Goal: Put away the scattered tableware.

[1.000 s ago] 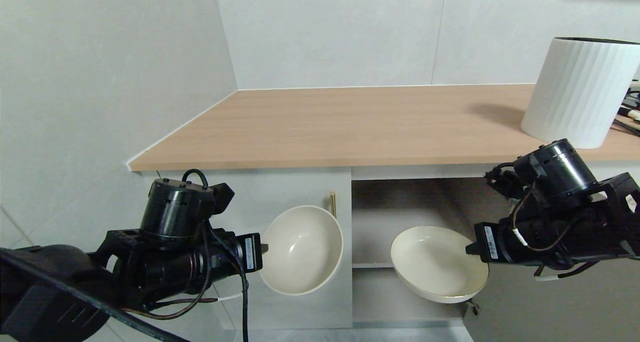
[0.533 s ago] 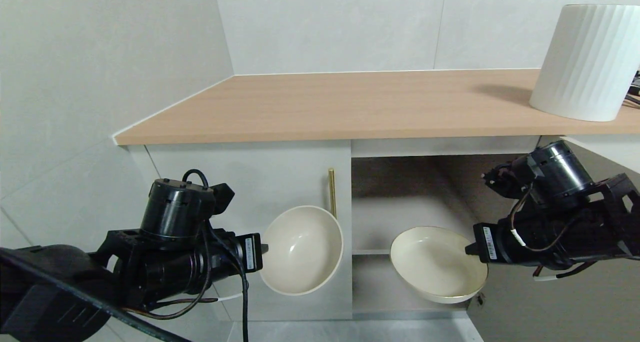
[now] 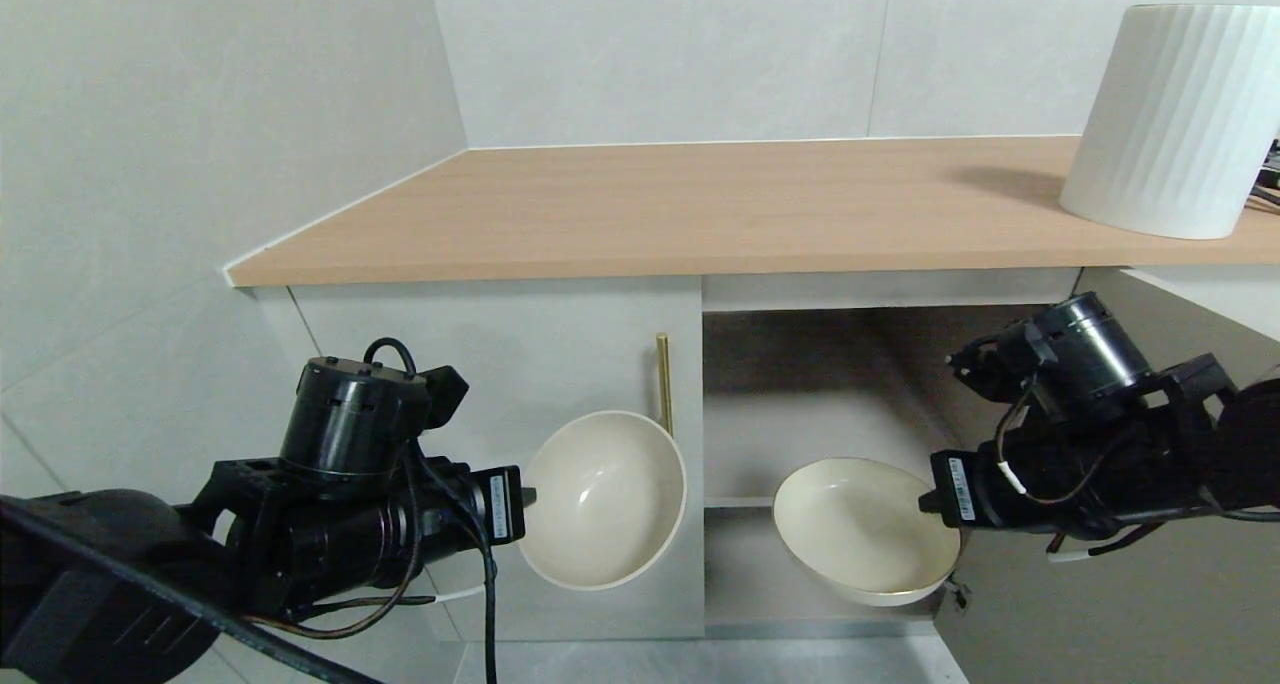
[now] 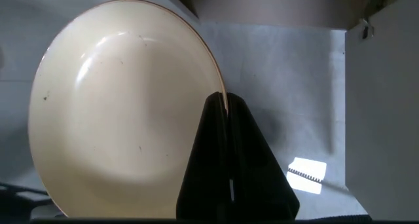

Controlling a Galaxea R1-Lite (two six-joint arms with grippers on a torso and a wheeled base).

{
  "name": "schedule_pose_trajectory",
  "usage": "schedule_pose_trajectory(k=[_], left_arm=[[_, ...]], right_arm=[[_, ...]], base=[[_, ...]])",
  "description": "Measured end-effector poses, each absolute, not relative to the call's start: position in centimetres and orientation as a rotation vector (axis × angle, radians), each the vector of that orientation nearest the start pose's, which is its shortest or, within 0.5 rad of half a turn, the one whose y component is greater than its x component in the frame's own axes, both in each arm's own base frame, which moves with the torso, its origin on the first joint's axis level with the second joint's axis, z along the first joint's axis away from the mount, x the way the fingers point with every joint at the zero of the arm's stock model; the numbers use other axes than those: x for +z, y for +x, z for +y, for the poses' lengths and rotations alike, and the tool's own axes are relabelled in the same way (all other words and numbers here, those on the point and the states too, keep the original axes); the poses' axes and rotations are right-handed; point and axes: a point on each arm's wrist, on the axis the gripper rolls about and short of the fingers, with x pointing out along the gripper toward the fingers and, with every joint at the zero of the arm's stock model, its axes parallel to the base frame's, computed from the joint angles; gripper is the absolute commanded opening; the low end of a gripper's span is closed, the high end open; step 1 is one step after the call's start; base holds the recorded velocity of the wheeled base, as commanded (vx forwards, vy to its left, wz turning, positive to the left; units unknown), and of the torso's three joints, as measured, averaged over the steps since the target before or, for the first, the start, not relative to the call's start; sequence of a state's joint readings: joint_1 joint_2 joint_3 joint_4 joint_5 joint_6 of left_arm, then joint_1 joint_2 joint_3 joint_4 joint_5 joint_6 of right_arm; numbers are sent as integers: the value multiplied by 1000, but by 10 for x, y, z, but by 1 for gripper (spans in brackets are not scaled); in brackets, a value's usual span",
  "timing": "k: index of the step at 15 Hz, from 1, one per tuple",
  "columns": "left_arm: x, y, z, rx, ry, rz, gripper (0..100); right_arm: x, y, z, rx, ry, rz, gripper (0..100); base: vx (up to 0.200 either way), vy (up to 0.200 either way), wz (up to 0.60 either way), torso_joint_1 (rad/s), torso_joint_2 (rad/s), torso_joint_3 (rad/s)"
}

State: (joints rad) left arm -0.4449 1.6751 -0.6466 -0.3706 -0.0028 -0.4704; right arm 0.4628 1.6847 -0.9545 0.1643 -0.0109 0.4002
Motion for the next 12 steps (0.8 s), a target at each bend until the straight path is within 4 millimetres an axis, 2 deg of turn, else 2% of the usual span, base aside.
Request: schedule_pose_trajectory(k=[3, 5, 8, 12], left_arm=[[125, 241, -115, -270, -301, 733, 0], [125, 241, -115, -271, -302, 733, 0], [124, 241, -115, -272, -303, 737, 0], [123, 242, -116, -273, -301, 742, 0]], right_arm=[[129, 272, 134, 204, 143, 956, 0], [102, 290, 139, 171, 138, 954, 0], [69, 310, 139, 117, 137, 947, 0], [38, 335, 139, 83, 201, 871, 0]], base=[[0, 0, 0, 0, 0, 0], [0, 0, 0, 0, 0, 0], [0, 0, 0, 0, 0, 0], [0, 0, 0, 0, 0, 0]])
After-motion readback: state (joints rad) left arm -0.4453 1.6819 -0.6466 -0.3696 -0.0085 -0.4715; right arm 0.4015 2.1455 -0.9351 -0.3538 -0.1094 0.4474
